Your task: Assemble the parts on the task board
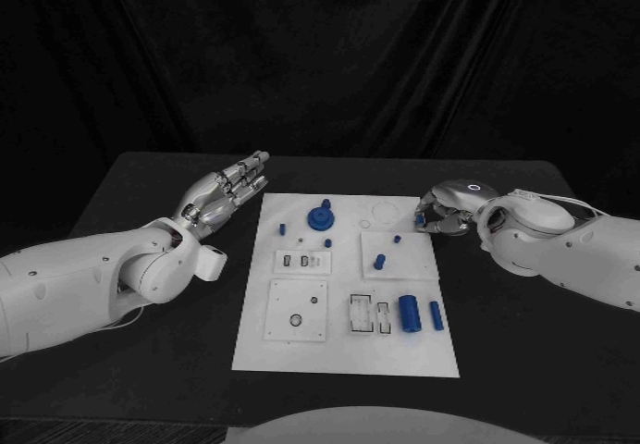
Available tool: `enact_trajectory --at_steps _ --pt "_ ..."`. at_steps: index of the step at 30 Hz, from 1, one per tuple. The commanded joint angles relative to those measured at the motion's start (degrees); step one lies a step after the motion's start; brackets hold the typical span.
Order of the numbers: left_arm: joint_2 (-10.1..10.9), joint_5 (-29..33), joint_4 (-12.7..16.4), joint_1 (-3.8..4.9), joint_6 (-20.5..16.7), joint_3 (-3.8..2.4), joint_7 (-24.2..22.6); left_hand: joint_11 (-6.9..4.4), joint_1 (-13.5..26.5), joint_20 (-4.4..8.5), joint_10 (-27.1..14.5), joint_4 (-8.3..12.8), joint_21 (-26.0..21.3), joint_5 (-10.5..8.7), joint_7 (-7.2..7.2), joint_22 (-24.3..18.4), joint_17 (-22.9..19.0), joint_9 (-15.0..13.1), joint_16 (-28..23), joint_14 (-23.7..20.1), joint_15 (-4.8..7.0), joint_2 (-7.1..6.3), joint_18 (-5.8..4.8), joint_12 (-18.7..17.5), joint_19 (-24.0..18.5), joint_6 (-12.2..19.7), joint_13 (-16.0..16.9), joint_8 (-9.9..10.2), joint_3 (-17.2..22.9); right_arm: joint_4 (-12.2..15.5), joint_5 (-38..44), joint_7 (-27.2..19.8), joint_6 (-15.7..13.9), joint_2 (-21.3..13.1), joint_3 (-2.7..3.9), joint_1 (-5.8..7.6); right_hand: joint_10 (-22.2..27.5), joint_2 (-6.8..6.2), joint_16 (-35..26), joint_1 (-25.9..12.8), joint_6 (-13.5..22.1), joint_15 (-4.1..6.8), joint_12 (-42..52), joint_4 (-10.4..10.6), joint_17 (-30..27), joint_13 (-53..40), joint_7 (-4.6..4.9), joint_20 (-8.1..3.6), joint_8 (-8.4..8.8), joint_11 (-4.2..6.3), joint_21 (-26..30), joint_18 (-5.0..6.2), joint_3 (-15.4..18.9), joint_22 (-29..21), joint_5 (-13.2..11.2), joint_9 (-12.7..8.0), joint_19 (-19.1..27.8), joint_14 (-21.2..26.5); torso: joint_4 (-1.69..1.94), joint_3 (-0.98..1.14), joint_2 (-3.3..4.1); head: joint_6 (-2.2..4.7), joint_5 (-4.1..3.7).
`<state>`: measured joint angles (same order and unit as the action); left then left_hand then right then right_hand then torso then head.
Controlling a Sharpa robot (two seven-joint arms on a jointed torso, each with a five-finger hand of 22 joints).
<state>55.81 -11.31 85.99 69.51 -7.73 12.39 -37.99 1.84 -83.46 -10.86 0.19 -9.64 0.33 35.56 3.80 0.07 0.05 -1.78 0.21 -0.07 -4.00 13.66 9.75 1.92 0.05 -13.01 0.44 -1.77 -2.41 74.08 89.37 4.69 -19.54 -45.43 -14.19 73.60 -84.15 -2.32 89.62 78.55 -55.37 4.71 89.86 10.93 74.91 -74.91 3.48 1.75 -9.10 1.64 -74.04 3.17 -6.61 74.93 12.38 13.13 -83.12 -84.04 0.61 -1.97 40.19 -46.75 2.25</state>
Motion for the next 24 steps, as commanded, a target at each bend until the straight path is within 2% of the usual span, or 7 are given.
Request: enact_trajectory --at_steps 1,7,13,18,21,24 --pt "-0.1 0.0 0.0 -0.09 0.7 -0.05 -0.6 0.27 0.6 -0.34 0.0 0.1 -0.3 0.24 0.18 -0.1 0.0 -0.1 -0.2 0.1 -0.29 0.15 0.59 0.0 0.0 -0.4 0.0 -0.2 0.3 0.0 0.2 0.5 0.1 0.1 0.04 -0.17 -5.9 0.09 -0.3 0.6 -0.5 0.11 0.1 -0.4 14.4 -15.1 0.00 -0.01 -0.32 0.02 0.2 0.31 0.0 10.5 0.2 0.2 0.3 -5.7 -0.02 0.08 -0.02 -0.05 -0.04" --pt "-0.2 0.0 0.0 -0.14 0.8 -0.05 -0.5 0.26 0.7 -0.36 0.0 0.1 -0.3 0.23 0.17 -0.1 0.0 -0.1 -0.2 0.1 -0.34 0.11 0.59 0.0 0.0 -0.3 0.0 -0.2 0.3 0.5 -0.5 0.6 -3.2 -0.1 0.04 -0.18 -5.9 1.21 -0.5 1.6 -1.7 0.11 0.1 -1.0 14.2 -15.1 0.04 -0.03 -0.99 0.02 0.5 0.35 -0.6 10.4 -0.4 1.3 0.4 -5.7 0.00 0.10 -0.01 -0.10 0.03" --pt "-0.1 0.0 0.0 -0.16 0.9 -0.05 -0.4 0.26 0.7 -0.37 0.0 0.1 -0.3 0.23 0.17 -0.1 0.0 0.0 -0.2 0.1 -0.37 0.11 0.59 0.0 0.0 -0.3 0.0 -0.2 0.4 2.7 -1.3 0.3 -7.7 -0.9 0.07 -0.03 -5.9 1.49 -0.4 2.6 -2.6 0.07 0.1 -1.9 14.3 -15.1 0.19 -0.02 -1.48 -0.08 0.4 0.30 -0.9 10.5 1.0 2.2 0.3 -5.7 0.01 0.09 0.02 -0.07 0.31" --pt "0.1 0.0 0.1 -0.17 0.8 -0.05 -0.3 0.25 0.7 -0.38 0.0 0.1 -0.3 0.22 0.16 -0.1 0.0 0.0 -0.2 0.1 -0.40 0.09 0.59 0.0 0.0 -0.3 0.0 -0.2 0.4 6.2 -1.6 0.9 -9.3 -1.1 0.10 1.63 -5.9 1.20 -0.4 2.5 -3.0 -0.05 0.1 -1.9 14.3 -15.1 0.48 0.03 -1.67 -0.32 0.4 0.29 -0.6 10.5 1.5 2.5 0.2 -5.7 0.04 0.04 0.04 -0.24 0.53" --pt "0.1 0.0 0.0 -0.18 0.8 -0.05 -0.2 0.25 0.7 -0.38 0.0 0.1 -0.3 0.22 0.16 -0.1 0.0 0.0 -0.2 0.1 -0.40 0.09 0.59 0.0 0.0 -0.3 0.0 -0.2 0.4 9.9 -1.6 1.8 -8.7 -0.8 0.11 3.16 -5.9 1.07 -0.3 2.4 -3.1 -0.13 0.1 -1.8 14.4 -15.1 0.59 0.07 -1.64 -0.45 0.4 0.29 -0.5 10.5 1.6 2.6 0.2 -5.7 0.02 0.02 0.03 -0.47 0.60" --pt "0.0 0.0 0.0 -0.18 0.8 -0.05 -0.2 0.21 0.8 -0.40 0.0 0.2 -0.3 0.21 0.14 -0.1 0.0 0.0 -0.2 0.1 -0.49 0.06 0.59 0.0 0.0 -0.4 0.0 -0.2 0.5 12.2 -1.7 2.2 -8.1 0.3 0.11 3.80 -5.9 0.99 -0.3 2.4 -3.0 -0.18 0.1 -1.9 14.4 -15.1 0.62 0.10 -1.61 -0.51 0.4 0.28 -0.5 10.5 1.7 2.7 0.2 -5.8 0.02 -0.01 0.00 -0.54 0.56"
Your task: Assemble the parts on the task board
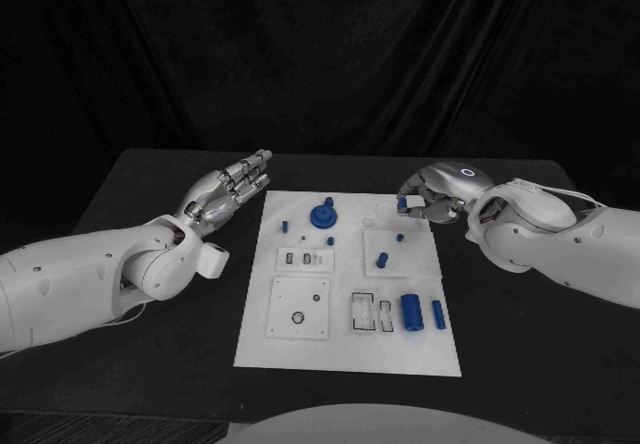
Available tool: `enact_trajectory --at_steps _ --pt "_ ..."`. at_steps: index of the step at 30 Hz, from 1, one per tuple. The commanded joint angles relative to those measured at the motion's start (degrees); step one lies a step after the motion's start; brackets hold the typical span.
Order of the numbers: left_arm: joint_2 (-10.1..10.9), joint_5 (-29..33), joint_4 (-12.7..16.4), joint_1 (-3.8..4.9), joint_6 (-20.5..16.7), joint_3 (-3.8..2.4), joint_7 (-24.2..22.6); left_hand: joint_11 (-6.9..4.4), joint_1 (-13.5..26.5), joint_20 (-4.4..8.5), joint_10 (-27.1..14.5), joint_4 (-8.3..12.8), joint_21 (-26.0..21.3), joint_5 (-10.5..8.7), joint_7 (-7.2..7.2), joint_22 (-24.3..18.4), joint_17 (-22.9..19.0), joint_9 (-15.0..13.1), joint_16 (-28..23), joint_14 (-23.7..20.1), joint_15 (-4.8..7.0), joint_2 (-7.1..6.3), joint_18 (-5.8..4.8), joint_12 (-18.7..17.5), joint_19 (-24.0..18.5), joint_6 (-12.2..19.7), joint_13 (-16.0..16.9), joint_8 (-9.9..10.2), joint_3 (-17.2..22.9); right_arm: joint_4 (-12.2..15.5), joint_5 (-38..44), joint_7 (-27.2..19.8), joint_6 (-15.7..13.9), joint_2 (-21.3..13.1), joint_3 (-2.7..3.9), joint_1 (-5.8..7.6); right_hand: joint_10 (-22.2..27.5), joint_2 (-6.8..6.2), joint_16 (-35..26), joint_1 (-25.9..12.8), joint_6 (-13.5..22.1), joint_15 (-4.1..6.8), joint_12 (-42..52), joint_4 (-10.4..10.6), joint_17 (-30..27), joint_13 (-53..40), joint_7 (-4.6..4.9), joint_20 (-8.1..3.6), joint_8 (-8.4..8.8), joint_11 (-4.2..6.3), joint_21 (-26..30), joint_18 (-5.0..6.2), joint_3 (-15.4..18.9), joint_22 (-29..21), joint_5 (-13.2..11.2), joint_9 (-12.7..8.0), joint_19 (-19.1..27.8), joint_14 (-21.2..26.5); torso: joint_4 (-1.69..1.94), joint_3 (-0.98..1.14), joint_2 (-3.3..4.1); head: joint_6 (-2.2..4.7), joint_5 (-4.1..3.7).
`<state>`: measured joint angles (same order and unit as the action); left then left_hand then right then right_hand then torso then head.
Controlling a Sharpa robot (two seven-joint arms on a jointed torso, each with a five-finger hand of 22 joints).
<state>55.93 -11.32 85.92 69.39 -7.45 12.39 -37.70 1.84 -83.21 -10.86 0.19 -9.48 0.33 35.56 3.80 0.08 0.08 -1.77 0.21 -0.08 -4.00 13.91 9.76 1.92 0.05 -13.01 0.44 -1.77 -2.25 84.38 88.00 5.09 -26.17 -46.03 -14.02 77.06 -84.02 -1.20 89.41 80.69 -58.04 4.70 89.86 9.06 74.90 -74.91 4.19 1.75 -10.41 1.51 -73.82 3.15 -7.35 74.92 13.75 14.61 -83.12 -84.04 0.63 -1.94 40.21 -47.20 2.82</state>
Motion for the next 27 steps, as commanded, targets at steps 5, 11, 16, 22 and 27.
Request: enact_trajectory --at_steps 5,11,16,22,27 --pt "-0.3 0.0 0.0 -0.06 0.4 -0.05 -0.6 0.20 0.5 -0.43 0.0 0.0 -0.3 0.20 0.13 -0.1 -0.1 -0.1 -0.2 0.1 -0.55 -0.20 0.58 0.0 0.0 -0.4 0.0 -0.2 0.3 3.5 -0.3 1.5 -0.6 4.4 -0.06 0.03 -6.0 -0.20 0.0 0.3 -0.8 -0.39 0.1 -0.2 14.5 -15.1 -0.03 0.22 -0.44 -0.68 0.2 0.30 0.3 10.5 0.5 1.4 0.2 -5.8 0.05 -0.10 0.04 -0.11 -0.18" --pt "-0.5 0.0 0.1 -0.06 0.3 -0.05 -0.6 0.20 0.6 -0.44 0.0 0.0 -0.3 0.20 0.13 -0.1 -0.1 -0.1 -0.2 0.1 -0.57 -0.21 0.58 0.0 0.0 -0.4 0.1 -0.2 0.4 2.7 2.1 1.7 1.0 8.7 -0.07 -1.82 -6.0 -0.26 -0.1 0.3 -0.9 -0.57 0.1 -0.3 14.3 -15.1 0.04 0.34 -0.46 -0.96 0.4 0.34 0.3 10.4 0.7 1.6 0.2 -5.7 0.09 -0.18 0.06 0.17 -0.03" --pt "-0.6 0.0 0.1 -0.05 0.3 -0.06 -0.4 0.19 0.6 -0.45 0.0 0.0 -0.3 0.20 0.12 -0.1 -0.1 -0.1 -0.2 0.1 -0.59 -0.22 0.58 0.0 0.0 -0.4 0.1 -0.2 0.4 1.0 3.3 2.0 2.5 11.1 -0.07 -2.91 -6.0 -0.34 -0.2 0.0 -0.8 -0.67 0.1 -0.2 14.3 -15.1 0.17 0.44 -0.34 -1.03 0.5 0.34 0.5 10.4 0.7 1.7 0.2 -5.7 0.15 -0.15 0.10 0.27 0.09" --pt "-0.8 0.0 0.2 -0.05 0.2 -0.06 -0.4 0.19 0.6 -0.47 0.0 0.1 -0.3 0.20 0.12 -0.1 -0.1 -0.1 -0.2 0.1 -0.62 -0.24 0.58 0.0 0.0 -0.5 0.1 -0.2 0.4 -0.6 3.8 2.5 4.7 13.4 -0.07 -4.16 -6.0 -0.36 -0.2 -0.2 -0.8 -0.74 0.1 -0.1 14.2 -15.1 0.21 0.50 -0.29 -1.11 0.5 0.34 0.6 10.4 0.7 1.8 0.2 -5.7 0.38 -0.09 0.07 0.18 -0.34" --pt "-1.0 0.0 0.1 -0.05 0.2 -0.06 -0.4 0.19 0.6 -0.47 0.0 0.1 -0.3 0.20 0.12 -0.1 -0.1 -0.1 -0.2 0.1 -0.62 -0.24 0.58 0.0 0.0 -0.5 0.1 -0.2 0.4 -1.1 4.0 3.0 6.4 14.2 -0.07 -4.79 -6.0 -0.37 -0.3 -0.2 -0.8 -0.75 0.1 -0.1 14.2 -15.1 0.22 0.51 -0.28 -1.11 0.6 0.36 0.6 10.4 0.7 1.8 0.3 -5.7 0.26 -0.11 0.01 -0.11 -0.27"
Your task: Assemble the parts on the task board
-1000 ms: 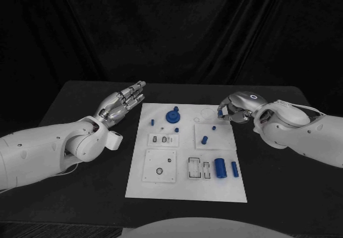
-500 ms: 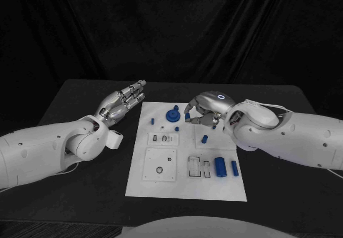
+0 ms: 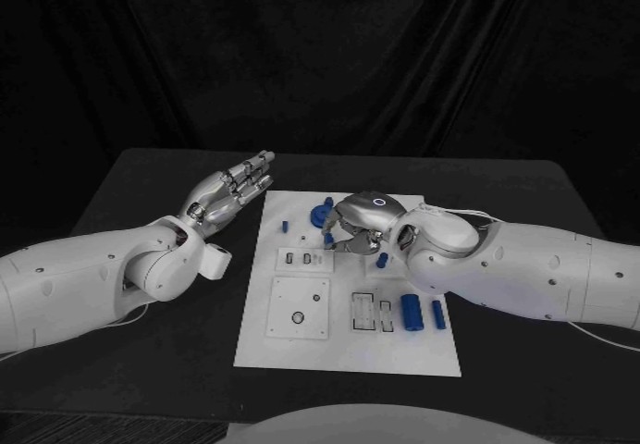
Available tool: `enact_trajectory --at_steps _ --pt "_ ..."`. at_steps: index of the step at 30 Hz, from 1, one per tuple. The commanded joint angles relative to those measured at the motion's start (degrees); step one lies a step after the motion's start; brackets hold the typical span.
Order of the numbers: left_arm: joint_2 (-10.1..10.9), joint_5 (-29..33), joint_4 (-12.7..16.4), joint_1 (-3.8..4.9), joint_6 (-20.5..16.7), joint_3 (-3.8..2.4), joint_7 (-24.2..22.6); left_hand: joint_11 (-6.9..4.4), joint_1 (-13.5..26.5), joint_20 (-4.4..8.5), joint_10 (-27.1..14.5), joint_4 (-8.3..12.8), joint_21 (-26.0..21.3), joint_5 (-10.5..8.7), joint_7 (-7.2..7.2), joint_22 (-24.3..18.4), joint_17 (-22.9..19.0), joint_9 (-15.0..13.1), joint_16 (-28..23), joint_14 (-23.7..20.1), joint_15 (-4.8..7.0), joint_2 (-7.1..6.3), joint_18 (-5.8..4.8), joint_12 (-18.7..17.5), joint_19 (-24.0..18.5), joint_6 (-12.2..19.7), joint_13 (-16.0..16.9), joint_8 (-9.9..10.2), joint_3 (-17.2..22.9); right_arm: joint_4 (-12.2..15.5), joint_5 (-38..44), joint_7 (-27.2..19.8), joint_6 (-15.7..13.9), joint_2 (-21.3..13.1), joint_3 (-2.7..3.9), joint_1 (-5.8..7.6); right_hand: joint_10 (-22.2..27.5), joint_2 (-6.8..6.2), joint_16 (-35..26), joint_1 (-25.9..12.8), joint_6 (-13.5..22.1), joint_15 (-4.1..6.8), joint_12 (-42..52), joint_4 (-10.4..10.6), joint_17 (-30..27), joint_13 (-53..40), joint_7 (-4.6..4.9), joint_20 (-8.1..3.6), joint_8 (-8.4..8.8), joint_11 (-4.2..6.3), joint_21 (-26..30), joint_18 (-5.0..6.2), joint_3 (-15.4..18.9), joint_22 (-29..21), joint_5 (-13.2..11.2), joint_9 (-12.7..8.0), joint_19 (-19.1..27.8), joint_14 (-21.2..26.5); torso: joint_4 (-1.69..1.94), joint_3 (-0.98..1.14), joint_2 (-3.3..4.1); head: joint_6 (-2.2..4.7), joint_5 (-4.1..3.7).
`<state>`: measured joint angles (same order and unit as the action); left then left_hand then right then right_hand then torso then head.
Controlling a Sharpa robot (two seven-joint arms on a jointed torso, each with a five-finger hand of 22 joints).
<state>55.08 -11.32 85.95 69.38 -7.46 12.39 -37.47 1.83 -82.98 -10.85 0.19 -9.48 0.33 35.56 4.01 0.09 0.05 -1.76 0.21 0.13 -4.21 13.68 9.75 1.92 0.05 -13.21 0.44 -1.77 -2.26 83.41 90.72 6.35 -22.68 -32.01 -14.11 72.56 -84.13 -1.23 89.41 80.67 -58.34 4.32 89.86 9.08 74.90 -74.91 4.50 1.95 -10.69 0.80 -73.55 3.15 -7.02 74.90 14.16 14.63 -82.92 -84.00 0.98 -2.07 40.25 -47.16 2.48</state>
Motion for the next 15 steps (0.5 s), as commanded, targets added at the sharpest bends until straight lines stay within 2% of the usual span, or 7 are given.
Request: enact_trajectory --at_steps 1,8,15 --pt "-0.2 0.0 0.1 -0.04 0.3 -0.06 -0.6 0.19 0.4 -0.48 0.0 0.1 -0.3 0.20 -0.09 -0.1 0.0 -0.1 -0.2 -0.1 -0.42 -0.01 0.58 0.0 0.0 -0.3 0.1 -0.2 0.4 -0.3 1.2 1.7 3.2 0.3 0.02 -0.39 -5.9 -0.34 -0.3 -0.2 -0.5 -0.37 0.1 -0.1 14.2 -15.1 -0.09 0.31 0.00 -0.40 0.3 0.36 0.3 10.4 0.3 1.7 0.0 -5.7 -0.12 0.02 -0.02 -0.15 0.08" --pt "-0.3 0.0 0.0 -0.04 0.3 -0.06 -0.6 0.22 0.4 -0.52 0.0 0.1 -0.3 0.20 -0.08 -0.1 0.0 -0.1 -0.2 -0.1 -0.46 -0.04 0.58 0.0 0.0 -0.3 0.0 -0.2 0.4 -1.0 1.3 2.0 5.1 1.0 0.02 -0.84 -5.9 -0.41 -0.5 -0.5 -0.2 -0.45 0.1 0.0 14.0 -15.1 0.03 0.41 0.26 -0.43 0.6 0.44 0.4 10.3 0.4 1.8 0.2 -5.7 -0.48 0.00 0.01 -0.25 0.36" --pt "-0.6 0.0 -0.2 -0.04 0.3 -0.06 -0.6 0.22 0.4 -0.55 0.0 0.1 -0.3 0.20 -0.08 -0.1 0.0 -0.1 -0.2 -0.1 -0.48 -0.03 0.58 0.0 0.0 -0.2 0.0 -0.1 0.5 -1.3 1.3 2.1 6.2 1.5 0.02 -0.99 -5.9 -0.42 -0.5 -0.6 -0.1 -0.48 0.1 0.0 13.9 -15.1 0.06 0.44 0.35 -0.48 0.7 0.46 0.4 10.3 0.4 1.8 0.2 -5.6 -0.42 0.18 0.06 -0.21 0.15"
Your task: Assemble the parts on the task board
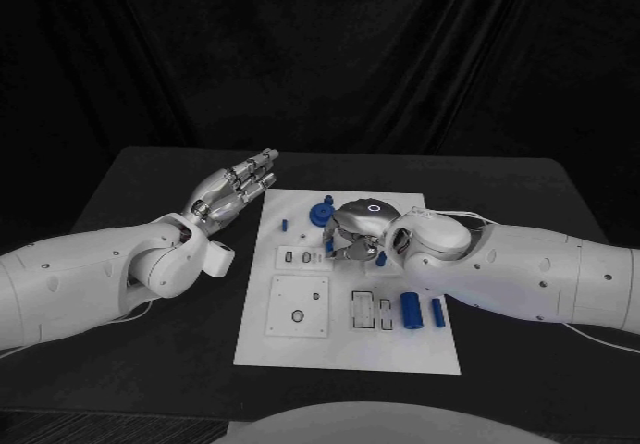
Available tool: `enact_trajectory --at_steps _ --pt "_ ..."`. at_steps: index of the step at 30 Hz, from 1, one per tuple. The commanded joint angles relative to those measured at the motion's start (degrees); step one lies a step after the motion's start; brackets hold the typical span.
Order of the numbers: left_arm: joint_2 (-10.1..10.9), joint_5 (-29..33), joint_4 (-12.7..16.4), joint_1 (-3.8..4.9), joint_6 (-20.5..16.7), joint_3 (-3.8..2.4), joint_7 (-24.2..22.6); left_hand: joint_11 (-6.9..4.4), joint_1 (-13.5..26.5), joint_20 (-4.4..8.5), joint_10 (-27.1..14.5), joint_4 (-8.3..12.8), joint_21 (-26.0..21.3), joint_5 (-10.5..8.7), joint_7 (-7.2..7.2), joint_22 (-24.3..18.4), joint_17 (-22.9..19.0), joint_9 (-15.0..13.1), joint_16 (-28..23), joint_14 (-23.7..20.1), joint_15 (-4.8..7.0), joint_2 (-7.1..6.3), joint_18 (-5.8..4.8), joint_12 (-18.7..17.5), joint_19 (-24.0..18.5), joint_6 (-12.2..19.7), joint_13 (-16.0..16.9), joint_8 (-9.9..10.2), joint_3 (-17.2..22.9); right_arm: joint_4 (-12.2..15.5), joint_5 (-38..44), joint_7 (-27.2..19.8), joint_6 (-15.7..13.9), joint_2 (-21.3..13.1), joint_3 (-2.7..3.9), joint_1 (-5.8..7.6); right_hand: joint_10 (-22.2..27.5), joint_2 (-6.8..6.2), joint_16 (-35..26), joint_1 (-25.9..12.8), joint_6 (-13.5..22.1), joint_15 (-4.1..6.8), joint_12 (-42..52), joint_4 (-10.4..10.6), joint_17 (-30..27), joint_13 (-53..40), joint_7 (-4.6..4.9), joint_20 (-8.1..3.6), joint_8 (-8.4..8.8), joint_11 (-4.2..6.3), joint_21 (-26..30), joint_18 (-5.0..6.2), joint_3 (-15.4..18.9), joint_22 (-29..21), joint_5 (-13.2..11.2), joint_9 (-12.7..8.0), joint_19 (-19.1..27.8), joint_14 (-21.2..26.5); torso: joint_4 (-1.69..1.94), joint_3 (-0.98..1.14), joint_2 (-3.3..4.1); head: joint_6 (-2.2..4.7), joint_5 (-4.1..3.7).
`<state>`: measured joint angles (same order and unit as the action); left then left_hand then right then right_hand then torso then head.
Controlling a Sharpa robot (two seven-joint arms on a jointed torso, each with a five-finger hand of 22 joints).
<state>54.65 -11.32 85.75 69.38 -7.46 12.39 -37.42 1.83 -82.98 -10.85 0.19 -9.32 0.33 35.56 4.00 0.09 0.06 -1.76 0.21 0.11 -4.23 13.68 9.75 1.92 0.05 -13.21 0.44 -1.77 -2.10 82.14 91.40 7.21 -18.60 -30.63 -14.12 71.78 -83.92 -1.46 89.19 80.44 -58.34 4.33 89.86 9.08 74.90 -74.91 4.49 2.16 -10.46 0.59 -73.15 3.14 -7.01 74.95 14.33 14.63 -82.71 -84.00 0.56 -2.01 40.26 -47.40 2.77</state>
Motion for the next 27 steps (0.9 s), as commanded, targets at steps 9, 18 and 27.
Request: enact_trajectory --at_steps 9,18,27 --pt "-0.3 0.0 -0.2 -0.04 0.4 -0.05 -0.6 0.22 0.4 -0.55 0.0 -0.1 -0.3 0.20 -0.08 -0.1 -0.1 -0.1 -0.2 -0.1 -0.46 -0.03 0.58 0.0 0.0 -0.2 0.0 -0.1 0.3 -0.1 0.6 1.2 3.1 0.3 0.02 -0.37 -6.1 -0.23 -0.4 -0.6 0.1 -0.54 0.1 0.1 13.8 -15.1 0.16 0.30 0.32 -0.31 0.5 0.49 0.5 10.2 0.1 1.8 0.1 -5.6 -0.01 0.13 -0.05 -0.27 -0.13" --pt "-0.5 0.0 -0.3 -0.04 0.5 -0.05 -0.6 0.22 0.4 -0.55 0.0 -0.1 -0.3 0.20 -0.08 -0.1 -0.1 -0.1 -0.2 -0.1 -0.46 -0.03 0.58 0.0 0.0 -0.2 0.0 -0.1 0.3 -0.6 0.6 0.9 3.9 0.6 0.02 -0.63 -6.1 -0.44 -0.4 -1.4 1.4 -0.51 0.1 0.4 13.8 -15.1 0.36 0.41 1.33 -0.18 0.6 0.54 0.9 10.2 -0.5 1.8 0.1 -5.6 0.09 0.06 -0.08 -0.36 -0.22" --pt "-0.6 0.0 -0.4 -0.04 0.5 -0.05 -0.6 0.22 0.4 -0.55 0.0 -0.1 -0.3 0.20 -0.08 -0.1 -0.1 -0.1 -0.2 -0.1 -0.46 -0.03 0.58 0.0 0.0 -0.2 0.0 -0.1 0.3 -0.8 0.6 0.7 4.1 0.8 0.02 -0.74 -6.1 -0.66 -0.5 -2.0 5.4 -0.56 0.1 0.5 13.7 -15.1 0.65 0.48 4.23 -0.26 0.9 0.59 1.2 10.1 -1.6 0.9 0.2 -5.6 0.11 0.07 -0.09 -0.36 -0.30"
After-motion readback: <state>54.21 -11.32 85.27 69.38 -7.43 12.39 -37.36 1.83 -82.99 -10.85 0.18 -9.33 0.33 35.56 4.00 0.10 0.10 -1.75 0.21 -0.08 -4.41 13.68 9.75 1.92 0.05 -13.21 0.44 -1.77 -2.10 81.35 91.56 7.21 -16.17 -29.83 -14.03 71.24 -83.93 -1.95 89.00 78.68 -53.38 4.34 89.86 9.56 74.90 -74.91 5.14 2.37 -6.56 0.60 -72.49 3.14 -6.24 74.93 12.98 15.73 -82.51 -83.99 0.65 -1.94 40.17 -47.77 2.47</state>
